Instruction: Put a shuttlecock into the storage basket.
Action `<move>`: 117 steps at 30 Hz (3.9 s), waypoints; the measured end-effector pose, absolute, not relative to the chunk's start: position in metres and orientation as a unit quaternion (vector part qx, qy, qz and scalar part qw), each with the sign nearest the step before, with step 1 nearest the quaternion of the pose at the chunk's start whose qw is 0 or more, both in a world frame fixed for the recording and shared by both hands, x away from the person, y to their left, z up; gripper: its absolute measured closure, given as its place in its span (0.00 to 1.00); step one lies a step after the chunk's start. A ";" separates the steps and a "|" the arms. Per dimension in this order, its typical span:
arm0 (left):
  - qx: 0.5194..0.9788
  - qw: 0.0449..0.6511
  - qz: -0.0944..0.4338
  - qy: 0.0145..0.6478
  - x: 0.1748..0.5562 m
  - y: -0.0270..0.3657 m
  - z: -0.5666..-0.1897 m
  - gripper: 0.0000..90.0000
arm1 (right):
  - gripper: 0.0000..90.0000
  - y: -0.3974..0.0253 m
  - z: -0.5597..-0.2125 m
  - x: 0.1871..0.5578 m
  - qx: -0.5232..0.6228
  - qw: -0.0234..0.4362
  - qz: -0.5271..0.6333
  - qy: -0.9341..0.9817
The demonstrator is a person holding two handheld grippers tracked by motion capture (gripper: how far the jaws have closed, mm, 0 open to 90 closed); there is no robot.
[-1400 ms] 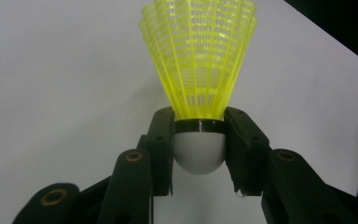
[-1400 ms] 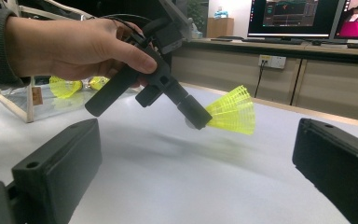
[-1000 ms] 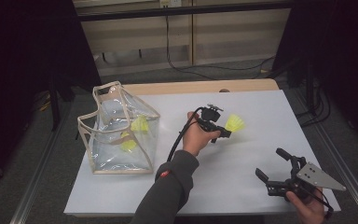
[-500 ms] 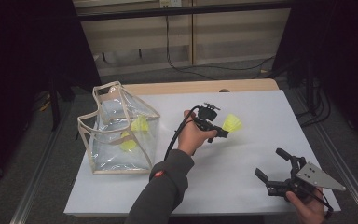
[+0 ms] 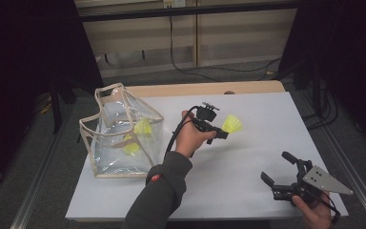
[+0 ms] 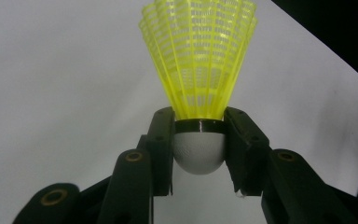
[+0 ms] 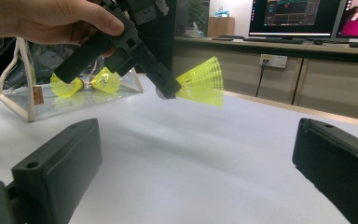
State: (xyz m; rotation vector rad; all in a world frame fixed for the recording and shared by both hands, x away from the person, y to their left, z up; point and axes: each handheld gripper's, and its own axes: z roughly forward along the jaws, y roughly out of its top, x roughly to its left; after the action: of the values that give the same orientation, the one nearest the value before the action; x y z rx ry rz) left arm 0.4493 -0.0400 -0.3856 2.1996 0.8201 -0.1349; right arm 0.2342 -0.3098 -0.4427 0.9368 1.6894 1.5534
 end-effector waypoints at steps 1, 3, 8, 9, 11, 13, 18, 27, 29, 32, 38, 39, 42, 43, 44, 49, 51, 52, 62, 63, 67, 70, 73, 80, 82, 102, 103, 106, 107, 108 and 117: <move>0.863 0.385 -0.052 0.323 0.449 -0.039 -0.385 0.72 | 0.01 -0.310 -0.443 0.234 0.358 0.325 0.592 0.644; 0.862 0.387 -0.052 0.324 0.449 -0.038 -0.384 0.72 | 0.01 -0.310 -0.443 0.234 0.357 0.325 0.593 0.645; 0.864 0.383 -0.051 0.323 0.449 -0.036 -0.382 0.72 | 0.01 -0.310 -0.443 0.235 0.357 0.326 0.592 0.645; 0.865 0.383 -0.051 0.321 0.449 -0.035 -0.382 0.72 | 0.01 -0.310 -0.443 0.235 0.357 0.325 0.592 0.645; 0.864 0.384 -0.050 0.323 0.449 -0.034 -0.381 0.72 | 0.01 -0.310 -0.443 0.235 0.357 0.325 0.591 0.646; 0.865 0.383 -0.049 0.320 0.449 -0.032 -0.380 0.72 | 0.01 -0.310 -0.443 0.235 0.358 0.324 0.590 0.647; 0.864 0.381 -0.048 0.324 0.449 -0.029 -0.378 0.72 | 0.01 -0.309 -0.444 0.235 0.359 0.322 0.590 0.648; 0.865 0.379 -0.043 0.327 0.450 -0.023 -0.373 0.72 | 0.01 -0.310 -0.444 0.237 0.362 0.323 0.588 0.647; 0.864 0.381 -0.042 0.326 0.450 -0.022 -0.372 0.72 | 0.01 -0.310 -0.444 0.237 0.362 0.323 0.589 0.647; 0.863 0.382 -0.041 0.328 0.451 -0.021 -0.370 0.72 | 0.01 -0.309 -0.444 0.237 0.362 0.324 0.588 0.646; 0.862 0.380 -0.040 0.332 0.451 -0.019 -0.367 0.72 | 0.01 -0.309 -0.444 0.237 0.363 0.324 0.588 0.646; 0.862 0.380 -0.039 0.334 0.452 -0.018 -0.366 0.72 | 0.01 -0.309 -0.444 0.237 0.363 0.323 0.589 0.646; 0.860 0.382 -0.039 0.335 0.452 -0.017 -0.365 0.72 | 0.01 -0.309 -0.444 0.237 0.363 0.324 0.588 0.646; 0.861 0.381 -0.040 0.336 0.452 -0.016 -0.364 0.72 | 0.01 -0.309 -0.444 0.237 0.363 0.324 0.588 0.647; 0.861 0.380 -0.040 0.335 0.453 -0.015 -0.364 0.72 | 0.01 -0.309 -0.444 0.237 0.363 0.324 0.588 0.646; 0.859 0.379 -0.040 0.341 0.453 -0.013 -0.362 0.72 | 0.01 -0.309 -0.444 0.236 0.362 0.324 0.588 0.647; 0.857 0.381 -0.039 0.343 0.453 -0.011 -0.362 0.72 | 0.01 -0.309 -0.444 0.236 0.362 0.324 0.588 0.647; 0.857 0.381 -0.040 0.345 0.453 -0.011 -0.361 0.72 | 0.01 -0.309 -0.444 0.236 0.363 0.324 0.588 0.646; 0.853 0.378 -0.036 0.358 0.453 -0.002 -0.354 0.72 | 0.01 -0.309 -0.444 0.236 0.362 0.325 0.588 0.646; 0.854 0.377 -0.035 0.357 0.454 -0.001 -0.352 0.72 | 0.01 -0.309 -0.444 0.236 0.362 0.325 0.588 0.646; 0.851 0.377 -0.034 0.363 0.454 0.003 -0.348 0.72 | 0.01 -0.309 -0.444 0.236 0.362 0.325 0.589 0.646; 0.850 0.376 -0.033 0.367 0.454 0.006 -0.345 0.72 | 0.01 -0.309 -0.444 0.236 0.361 0.325 0.589 0.646; 0.850 0.374 -0.033 0.370 0.454 0.009 -0.343 0.72 | 0.01 -0.309 -0.444 0.236 0.361 0.324 0.590 0.646; 0.848 0.370 -0.029 0.377 0.454 0.015 -0.338 0.72 | 0.01 -0.309 -0.444 0.236 0.361 0.324 0.590 0.646; 0.849 0.369 -0.029 0.377 0.454 0.016 -0.336 0.72 | 0.01 -0.309 -0.444 0.236 0.362 0.323 0.589 0.646; 0.845 0.364 -0.027 0.391 0.454 0.029 -0.320 0.72 | 0.01 -0.309 -0.444 0.236 0.360 0.325 0.589 0.646; 0.844 0.366 -0.026 0.392 0.454 0.030 -0.320 0.72 | 0.01 -0.309 -0.444 0.236 0.360 0.324 0.590 0.646; 0.842 0.366 -0.027 0.395 0.454 0.032 -0.317 0.72 | 0.01 -0.309 -0.444 0.236 0.360 0.325 0.590 0.646; 0.843 0.365 -0.028 0.394 0.454 0.034 -0.315 0.72 | 0.01 -0.309 -0.444 0.236 0.359 0.325 0.590 0.646; 0.843 0.365 -0.027 0.395 0.454 0.034 -0.314 0.72 | 0.01 -0.309 -0.444 0.236 0.360 0.325 0.590 0.646; 0.840 0.365 -0.030 0.400 0.453 0.040 -0.305 0.72 | 0.01 -0.309 -0.443 0.236 0.360 0.325 0.590 0.646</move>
State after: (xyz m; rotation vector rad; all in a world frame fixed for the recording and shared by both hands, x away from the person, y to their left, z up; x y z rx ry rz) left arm 0.4533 0.0404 -0.3055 2.1607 1.0295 -0.0773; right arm 0.2358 -0.3090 -0.4433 0.9427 1.6934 1.5473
